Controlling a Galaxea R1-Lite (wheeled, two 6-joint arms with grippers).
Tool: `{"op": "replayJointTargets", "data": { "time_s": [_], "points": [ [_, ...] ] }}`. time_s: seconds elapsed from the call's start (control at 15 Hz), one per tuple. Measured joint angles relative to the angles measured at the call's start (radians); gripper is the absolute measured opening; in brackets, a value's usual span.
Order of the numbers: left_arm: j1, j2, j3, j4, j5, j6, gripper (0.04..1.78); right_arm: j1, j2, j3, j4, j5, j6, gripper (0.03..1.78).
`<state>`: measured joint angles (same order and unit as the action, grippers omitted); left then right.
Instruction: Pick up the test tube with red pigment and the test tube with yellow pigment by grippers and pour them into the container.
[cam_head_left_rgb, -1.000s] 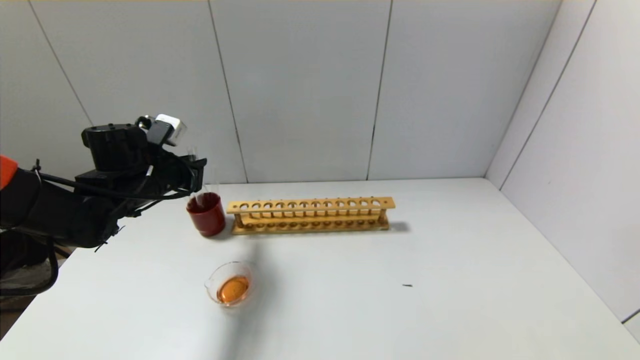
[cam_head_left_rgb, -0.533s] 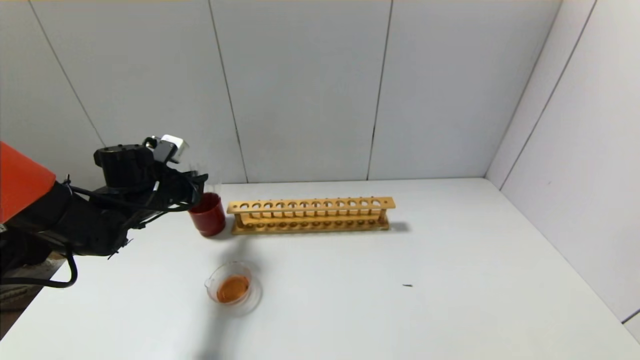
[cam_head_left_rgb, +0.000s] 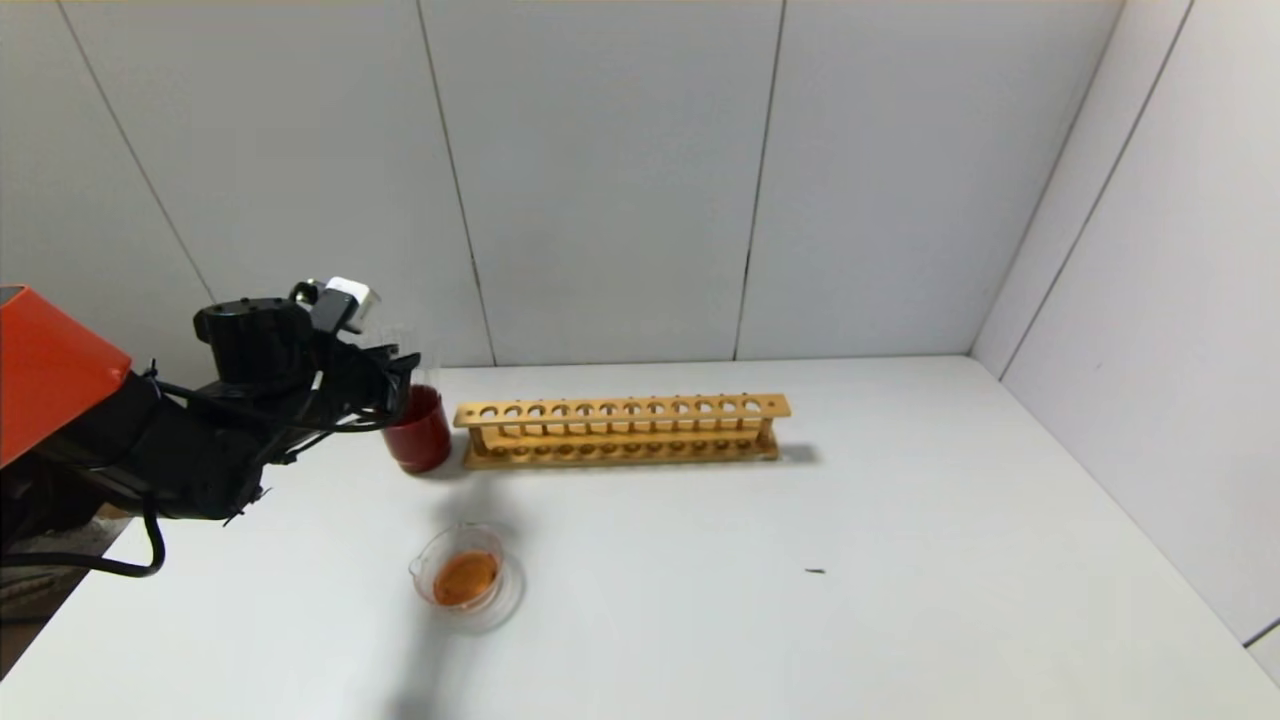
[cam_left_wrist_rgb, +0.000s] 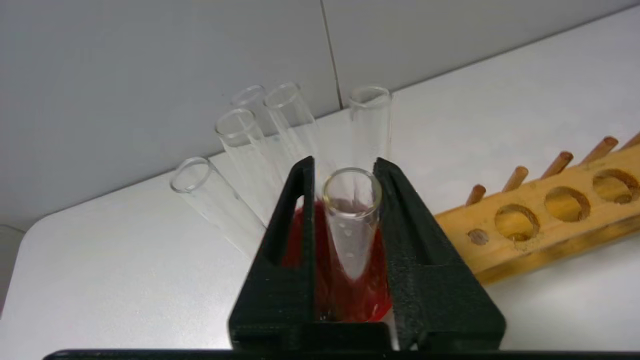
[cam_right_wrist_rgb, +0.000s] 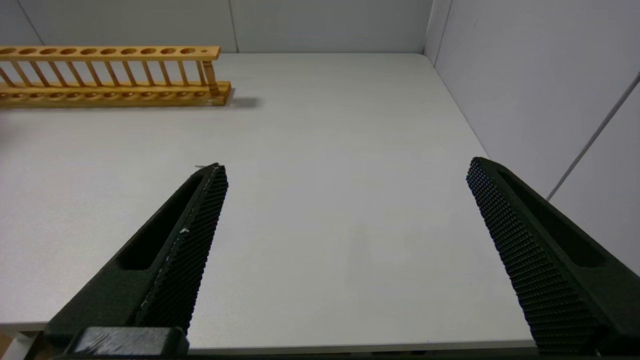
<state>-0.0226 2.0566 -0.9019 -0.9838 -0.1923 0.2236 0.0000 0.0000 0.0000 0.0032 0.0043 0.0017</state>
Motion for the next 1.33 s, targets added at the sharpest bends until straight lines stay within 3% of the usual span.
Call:
{"op": "replayJointTargets", "data": {
  "time_s": [0.13, 0.33, 0.53, 0.67, 0.93, 1.33],
  "points": [
    [0.0, -0.007, 0.001, -0.003, -0.001, 0.001, 0.73, 0.0, 0.0, 0.0, 0.0, 0.0, 0.0, 1.75],
    [0.0, -0.021, 0.001, -0.002, -0.001, 0.002, 1.25, 0.0, 0.0, 0.0, 0.0, 0.0, 0.0, 1.75],
    [0.0, -0.053, 0.001, 0.004, -0.001, 0.003, 1.61, 0.0, 0.0, 0.0, 0.0, 0.0, 0.0, 1.75],
    [0.0, -0.091, -0.001, 0.018, -0.001, 0.003, 1.72, 0.0, 0.0, 0.0, 0.0, 0.0, 0.0, 1.75],
    [0.001, -0.284, 0.031, 0.076, 0.006, 0.009, 1.75, 0.0, 0.0, 0.0, 0.0, 0.0, 0.0, 1.75],
    [0.01, -0.877, 0.303, 0.216, 0.01, -0.001, 1.75, 0.0, 0.0, 0.0, 0.0, 0.0, 0.0, 1.75]
  ]
}}
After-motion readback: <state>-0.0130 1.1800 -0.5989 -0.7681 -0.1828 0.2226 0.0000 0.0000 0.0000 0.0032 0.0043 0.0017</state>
